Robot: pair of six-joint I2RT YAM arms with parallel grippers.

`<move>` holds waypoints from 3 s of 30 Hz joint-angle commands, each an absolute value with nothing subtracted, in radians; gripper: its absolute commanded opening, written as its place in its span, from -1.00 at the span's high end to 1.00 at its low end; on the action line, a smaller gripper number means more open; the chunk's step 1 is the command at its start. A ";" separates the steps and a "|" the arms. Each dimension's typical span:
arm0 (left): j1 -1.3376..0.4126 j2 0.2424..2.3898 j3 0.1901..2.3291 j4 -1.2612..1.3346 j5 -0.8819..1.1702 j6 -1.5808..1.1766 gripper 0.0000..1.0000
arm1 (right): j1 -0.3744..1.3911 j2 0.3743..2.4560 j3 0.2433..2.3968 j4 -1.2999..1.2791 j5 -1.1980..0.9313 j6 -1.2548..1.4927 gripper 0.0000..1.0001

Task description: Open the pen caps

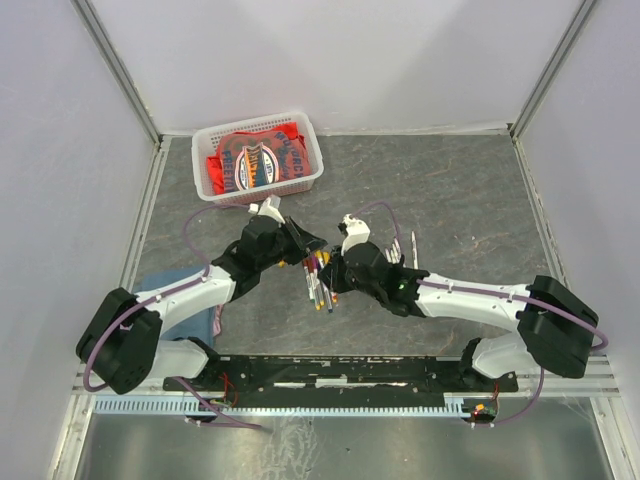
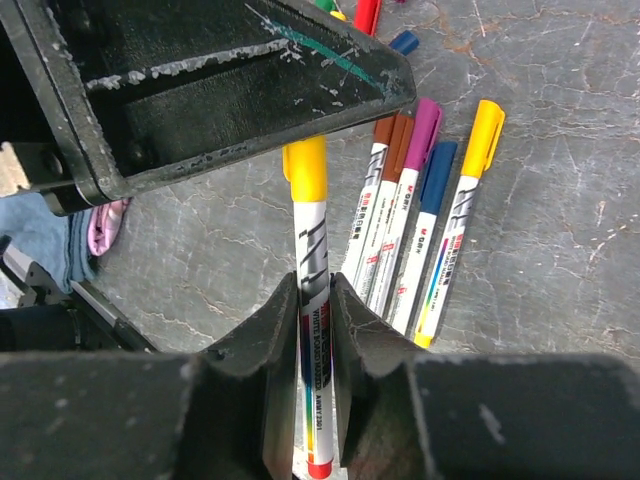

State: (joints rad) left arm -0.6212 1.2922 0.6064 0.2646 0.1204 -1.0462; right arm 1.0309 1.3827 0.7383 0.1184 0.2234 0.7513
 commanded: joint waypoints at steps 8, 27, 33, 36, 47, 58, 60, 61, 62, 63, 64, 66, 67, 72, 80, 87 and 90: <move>-0.617 1.349 0.672 0.330 0.127 -1.014 0.94 | 0.999 1.447 0.745 0.128 0.230 0.706 0.98; -0.584 1.407 0.851 0.122 -0.106 -1.001 0.94 | 1.054 1.447 0.711 0.020 0.423 0.621 0.98; -0.560 1.401 0.830 0.191 -0.072 -0.900 0.94 | 1.052 1.351 0.662 0.104 0.321 0.647 0.98; -0.533 1.395 0.822 0.194 -0.054 -0.848 0.94 | 1.044 1.318 0.641 0.149 0.256 0.668 0.98; -0.461 1.402 0.779 0.283 0.059 -0.847 0.94 | 1.013 1.295 0.603 0.222 0.181 0.702 0.98; -0.518 1.386 0.860 -0.183 -0.301 -0.653 0.94 | 0.984 1.357 0.673 -0.032 0.449 0.659 0.96; -0.537 1.395 0.847 -0.196 -0.349 -0.645 0.94 | 0.979 1.382 0.672 -0.032 0.476 0.664 0.94; -0.547 1.403 0.844 -0.203 -0.370 -0.641 0.94 | 0.974 1.394 0.672 -0.034 0.488 0.666 0.92; -0.560 1.410 0.844 -0.207 -0.391 -0.635 0.94 | 0.971 1.403 0.673 -0.036 0.496 0.668 0.90; -0.573 1.422 0.849 -0.217 -0.411 -0.628 0.94 | 0.969 1.413 0.674 -0.038 0.504 0.671 0.88; -0.587 1.433 0.860 -0.233 -0.432 -0.621 0.94 | 0.965 1.422 0.674 -0.043 0.512 0.674 0.86; -0.617 1.463 0.885 -0.259 -0.474 -0.606 0.94 | 0.958 1.442 0.679 -0.050 0.520 0.678 0.83; -0.630 1.475 0.897 -0.270 -0.495 -0.600 0.94 | 0.953 1.451 0.680 -0.051 0.521 0.679 0.82; -0.651 1.529 0.908 -0.282 -0.542 -0.601 0.86 | 0.940 1.499 0.685 -0.035 0.523 0.682 0.76; -0.661 1.566 0.906 -0.271 -0.568 -0.609 0.65 | 0.925 1.554 0.690 -0.030 0.536 0.677 0.62; -0.675 1.596 0.921 -0.267 -0.571 -0.612 0.55 | 0.918 1.575 0.697 -0.048 0.562 0.668 0.54; -0.681 1.607 0.923 -0.267 -0.603 -0.615 0.50 | 0.914 1.587 0.707 -0.062 0.581 0.657 0.50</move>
State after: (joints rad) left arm -0.6704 1.5948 0.8810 -0.2859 -0.5350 -0.6353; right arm 0.9268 1.5578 0.6769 -0.0341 0.5274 0.6754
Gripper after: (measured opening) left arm 0.234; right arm 0.240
